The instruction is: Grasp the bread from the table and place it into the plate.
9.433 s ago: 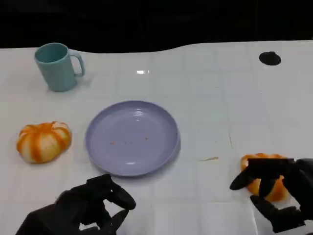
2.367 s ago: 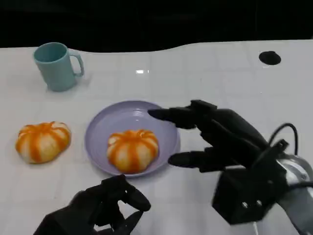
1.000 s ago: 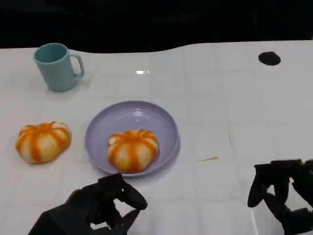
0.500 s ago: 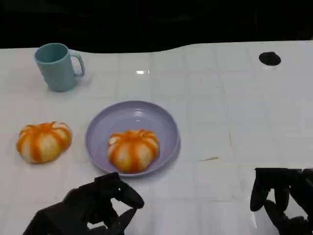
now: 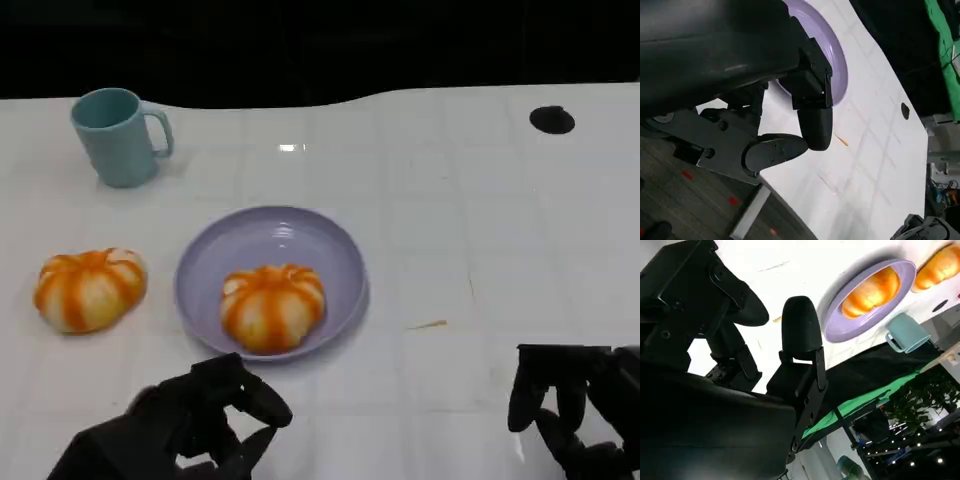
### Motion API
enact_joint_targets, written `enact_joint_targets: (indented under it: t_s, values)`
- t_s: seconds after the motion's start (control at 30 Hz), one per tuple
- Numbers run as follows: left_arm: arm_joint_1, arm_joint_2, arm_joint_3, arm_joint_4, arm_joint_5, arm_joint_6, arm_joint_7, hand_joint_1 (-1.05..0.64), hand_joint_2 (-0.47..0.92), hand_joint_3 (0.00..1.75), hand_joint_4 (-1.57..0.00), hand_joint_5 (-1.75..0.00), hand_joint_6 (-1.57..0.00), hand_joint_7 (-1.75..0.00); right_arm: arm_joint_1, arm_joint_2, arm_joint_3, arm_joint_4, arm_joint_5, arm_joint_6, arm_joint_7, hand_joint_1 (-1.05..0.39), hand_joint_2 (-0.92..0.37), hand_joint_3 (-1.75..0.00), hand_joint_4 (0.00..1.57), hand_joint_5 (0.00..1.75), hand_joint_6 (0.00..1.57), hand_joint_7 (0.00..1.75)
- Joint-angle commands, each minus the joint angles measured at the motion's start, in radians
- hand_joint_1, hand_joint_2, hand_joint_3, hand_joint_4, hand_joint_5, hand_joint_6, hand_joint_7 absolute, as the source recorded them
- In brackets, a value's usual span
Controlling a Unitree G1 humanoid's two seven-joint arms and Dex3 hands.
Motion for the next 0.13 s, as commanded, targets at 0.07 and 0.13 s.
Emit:
enact_joint_targets:
  t_s: [0.07, 0.13]
  values:
    - [-0.001, 0.016, 0.014, 0.012, 0.0, -0.018, -0.006, -0.2, 0.8, 0.65, -0.66, -1.75, -0.63, -1.26, -0.004, 0.006, 0.003, -0.007, -0.008, 0.008, -0.019, 0.07, -0.13, -1.51, 0.92, 1.75, 0.88, 1.38]
    - [0.001, 0.017, 0.017, 0.014, -0.003, -0.019, -0.007, -0.19, 0.8, 0.65, -0.66, -1.75, -0.63, -1.26, -0.003, 0.008, 0.003, -0.008, -0.009, 0.008, -0.022, 0.08, -0.13, -1.5, 0.93, 1.75, 0.89, 1.37]
